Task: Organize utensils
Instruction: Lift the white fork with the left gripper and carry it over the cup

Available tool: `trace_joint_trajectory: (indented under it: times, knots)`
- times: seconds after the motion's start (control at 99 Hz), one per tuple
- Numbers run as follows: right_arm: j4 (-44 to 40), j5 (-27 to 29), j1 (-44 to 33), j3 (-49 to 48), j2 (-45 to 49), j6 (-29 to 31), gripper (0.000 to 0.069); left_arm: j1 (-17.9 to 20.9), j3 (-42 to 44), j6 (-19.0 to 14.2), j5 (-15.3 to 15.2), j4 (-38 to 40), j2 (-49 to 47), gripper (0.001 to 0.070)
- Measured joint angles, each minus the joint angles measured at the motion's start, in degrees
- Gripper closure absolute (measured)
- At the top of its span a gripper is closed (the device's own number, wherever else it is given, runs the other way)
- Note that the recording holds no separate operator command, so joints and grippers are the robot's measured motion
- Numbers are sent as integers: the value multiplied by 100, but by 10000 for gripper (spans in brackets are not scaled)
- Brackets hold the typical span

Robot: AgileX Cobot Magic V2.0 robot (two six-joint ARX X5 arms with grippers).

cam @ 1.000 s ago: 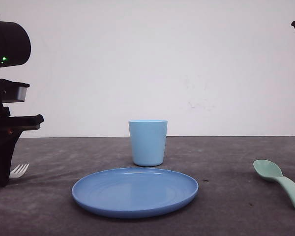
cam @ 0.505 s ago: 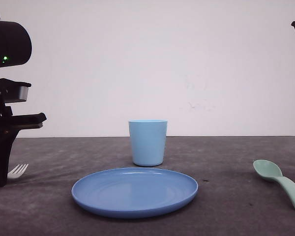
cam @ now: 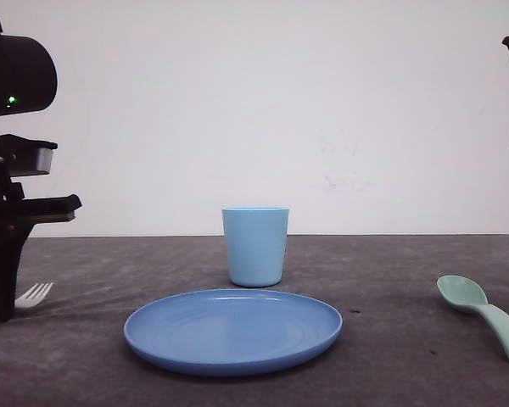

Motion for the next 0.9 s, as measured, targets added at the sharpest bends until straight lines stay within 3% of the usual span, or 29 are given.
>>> trace_joint_trajectory:
  times: [0.394, 0.687, 0.899]
  knots:
    - [0, -2, 0, 0, 0, 0, 25, -284, 522, 4, 90, 452, -833, 667]
    - [0, 0, 0, 0, 2, 0, 25, -540, 592, -74, 907, 2503, -1025, 667]
    - [0, 0, 0, 0, 2, 0, 25, -885, 595, -111, 944, 4052, -835, 667]
